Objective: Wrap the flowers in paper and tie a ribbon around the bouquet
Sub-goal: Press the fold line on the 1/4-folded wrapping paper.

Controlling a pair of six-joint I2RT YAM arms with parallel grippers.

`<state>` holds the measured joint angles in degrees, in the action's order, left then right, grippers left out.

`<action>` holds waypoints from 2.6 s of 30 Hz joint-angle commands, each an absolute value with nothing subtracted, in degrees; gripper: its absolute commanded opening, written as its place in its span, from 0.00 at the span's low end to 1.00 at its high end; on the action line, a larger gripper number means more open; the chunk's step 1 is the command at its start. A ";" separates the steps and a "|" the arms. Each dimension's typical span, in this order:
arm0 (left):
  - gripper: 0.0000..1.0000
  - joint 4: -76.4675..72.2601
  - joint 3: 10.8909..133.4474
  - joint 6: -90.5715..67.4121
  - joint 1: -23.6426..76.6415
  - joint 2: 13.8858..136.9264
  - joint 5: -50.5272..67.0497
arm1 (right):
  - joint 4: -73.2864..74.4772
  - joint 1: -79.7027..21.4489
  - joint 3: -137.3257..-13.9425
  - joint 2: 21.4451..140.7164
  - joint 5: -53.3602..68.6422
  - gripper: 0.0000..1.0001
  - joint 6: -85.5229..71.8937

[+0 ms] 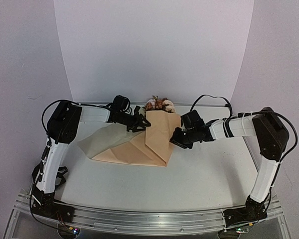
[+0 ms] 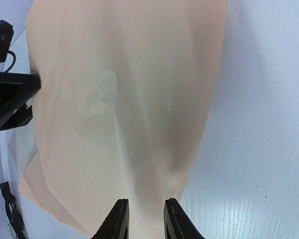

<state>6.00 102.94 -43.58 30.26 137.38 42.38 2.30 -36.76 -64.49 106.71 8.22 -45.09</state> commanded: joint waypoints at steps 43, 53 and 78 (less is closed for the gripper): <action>0.31 4.30 92.51 -37.60 29.88 125.96 26.73 | -21.24 -36.83 -53.08 111.80 23.09 0.30 -59.95; 0.29 4.15 87.38 -38.75 35.25 118.18 31.30 | -18.41 -36.83 -54.29 111.20 22.10 0.30 -58.44; 0.10 2.78 84.02 -48.26 39.45 129.24 34.82 | -13.86 -37.12 -54.35 104.22 26.10 0.30 -56.80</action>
<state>0.97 81.78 -48.10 39.48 128.69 37.10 -13.98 -36.69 -54.89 108.00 24.35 -57.25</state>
